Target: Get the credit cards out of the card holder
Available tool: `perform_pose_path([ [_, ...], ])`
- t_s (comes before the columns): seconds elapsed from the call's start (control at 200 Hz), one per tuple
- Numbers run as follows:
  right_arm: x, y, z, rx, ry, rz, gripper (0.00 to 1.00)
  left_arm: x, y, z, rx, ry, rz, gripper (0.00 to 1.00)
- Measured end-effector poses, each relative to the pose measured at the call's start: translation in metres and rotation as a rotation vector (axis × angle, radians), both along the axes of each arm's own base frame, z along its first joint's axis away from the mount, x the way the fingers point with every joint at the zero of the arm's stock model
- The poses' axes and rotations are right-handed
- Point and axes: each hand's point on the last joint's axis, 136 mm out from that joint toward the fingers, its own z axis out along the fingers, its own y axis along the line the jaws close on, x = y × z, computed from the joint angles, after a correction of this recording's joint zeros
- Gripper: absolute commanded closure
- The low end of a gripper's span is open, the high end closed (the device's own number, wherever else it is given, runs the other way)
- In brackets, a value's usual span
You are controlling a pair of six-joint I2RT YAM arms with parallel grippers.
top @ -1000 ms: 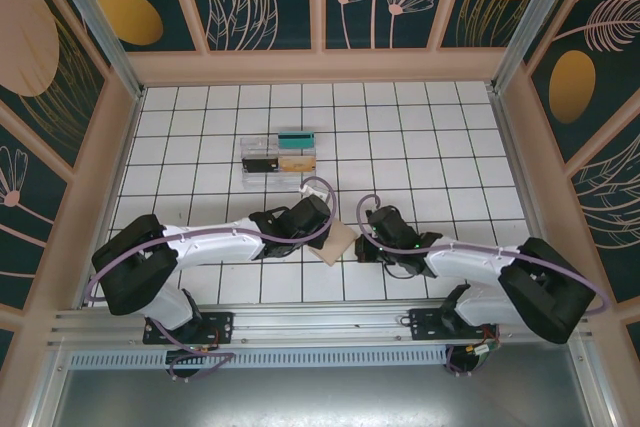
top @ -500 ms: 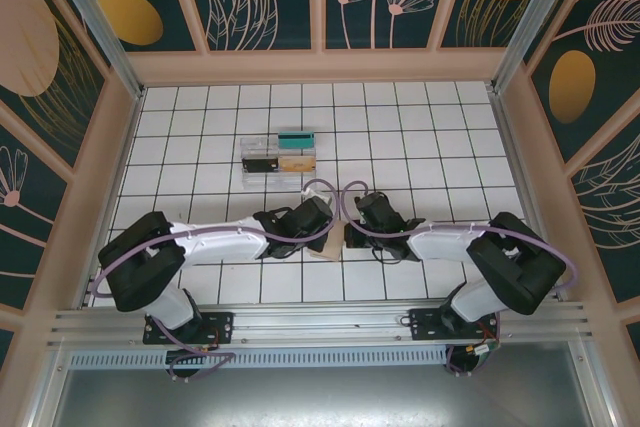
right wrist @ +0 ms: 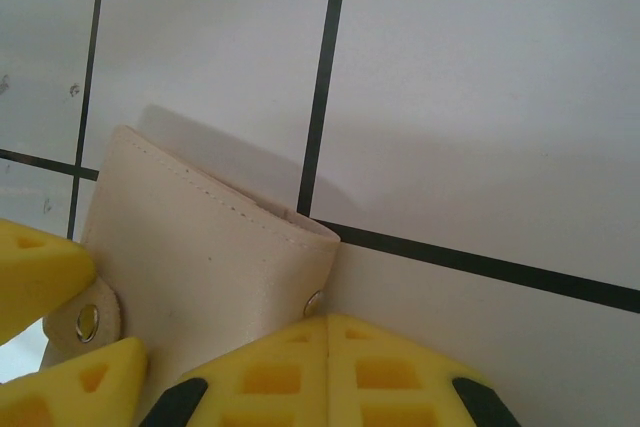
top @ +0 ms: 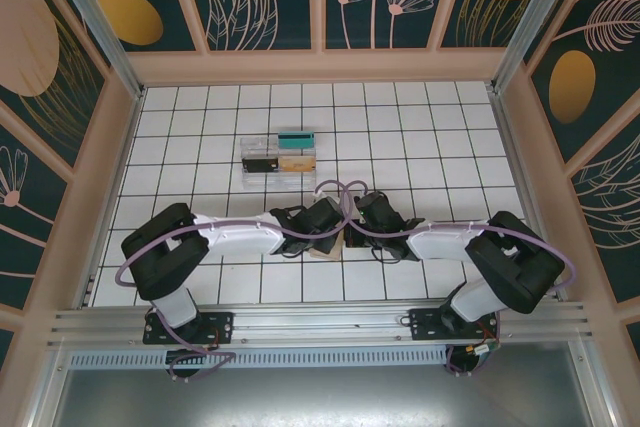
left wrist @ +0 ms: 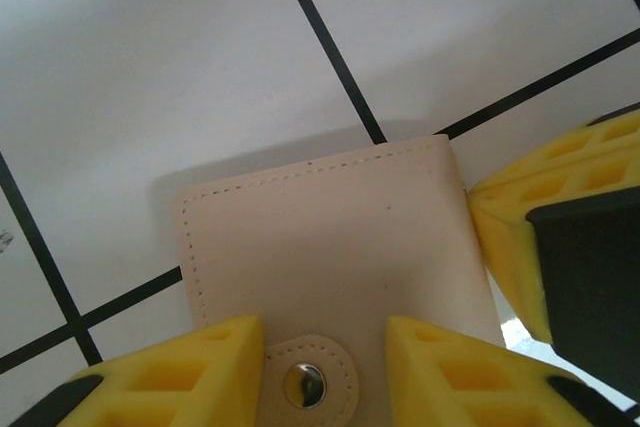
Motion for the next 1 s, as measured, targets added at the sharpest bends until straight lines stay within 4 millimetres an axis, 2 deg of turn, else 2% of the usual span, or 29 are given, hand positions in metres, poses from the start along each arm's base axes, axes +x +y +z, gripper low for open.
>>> perform_pose_path([
  [0.075,0.000,0.000,0.000,0.000,0.000,0.000,0.97,0.000,-0.001,0.001,-0.001,0.000,-0.001,0.56],
  [0.29,0.000,0.000,0.000,0.002,0.001,0.000,0.97,0.001,0.001,-0.002,0.019,-0.008,0.001,0.62],
  [0.36,0.000,0.000,0.000,0.002,0.001,0.000,0.97,0.002,0.000,-0.003,0.031,-0.012,0.004,0.70],
  [0.536,0.000,0.000,0.000,0.002,0.001,-0.001,0.96,0.005,0.000,-0.004,0.058,-0.029,0.009,0.79],
  [0.681,0.001,0.000,0.000,0.002,0.001,-0.002,0.96,0.007,0.000,-0.001,0.058,-0.042,0.015,1.00],
  [0.881,0.001,0.000,0.000,0.003,0.000,-0.003,0.96,0.006,0.002,0.001,0.057,-0.039,0.022,1.00],
  [0.996,0.001,0.000,0.000,0.003,0.000,-0.003,0.96,0.002,0.010,0.008,0.036,-0.041,0.037,1.00],
])
